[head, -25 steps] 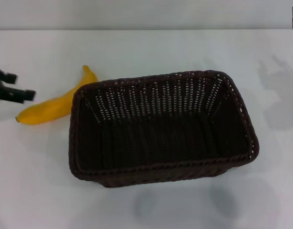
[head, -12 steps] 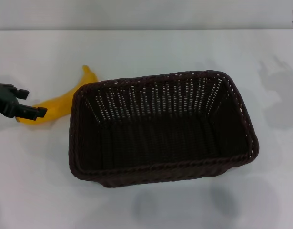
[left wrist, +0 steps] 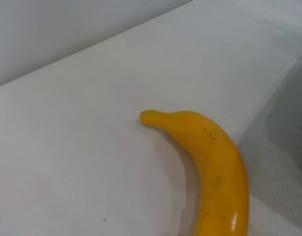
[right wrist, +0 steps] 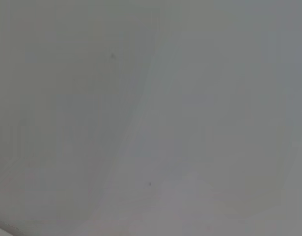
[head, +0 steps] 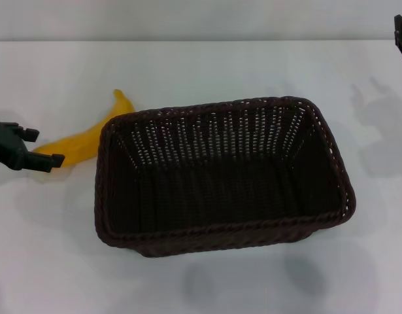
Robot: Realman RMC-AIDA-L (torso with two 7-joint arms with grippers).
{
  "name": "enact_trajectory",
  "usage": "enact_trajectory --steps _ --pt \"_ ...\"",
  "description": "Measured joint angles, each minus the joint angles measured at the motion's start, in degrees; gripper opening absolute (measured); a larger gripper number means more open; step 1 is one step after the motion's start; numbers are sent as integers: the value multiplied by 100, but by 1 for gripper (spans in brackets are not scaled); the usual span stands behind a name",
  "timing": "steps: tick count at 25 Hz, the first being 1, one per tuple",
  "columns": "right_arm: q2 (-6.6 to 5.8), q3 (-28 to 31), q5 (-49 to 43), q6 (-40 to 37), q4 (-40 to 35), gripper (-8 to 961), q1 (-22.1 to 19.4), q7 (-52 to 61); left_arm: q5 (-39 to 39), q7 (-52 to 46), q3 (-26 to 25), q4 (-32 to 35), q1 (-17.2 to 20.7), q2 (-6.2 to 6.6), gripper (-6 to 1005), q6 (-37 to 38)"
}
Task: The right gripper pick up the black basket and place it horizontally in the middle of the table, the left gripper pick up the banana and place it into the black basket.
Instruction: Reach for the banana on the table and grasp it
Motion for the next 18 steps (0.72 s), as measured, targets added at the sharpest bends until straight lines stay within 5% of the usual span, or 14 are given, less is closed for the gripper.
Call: enact_trajectory --steps 18 --pt "-8 64 -1 372 -16 385 60 -13 -206 349 12 -310 36 -122 787 547"
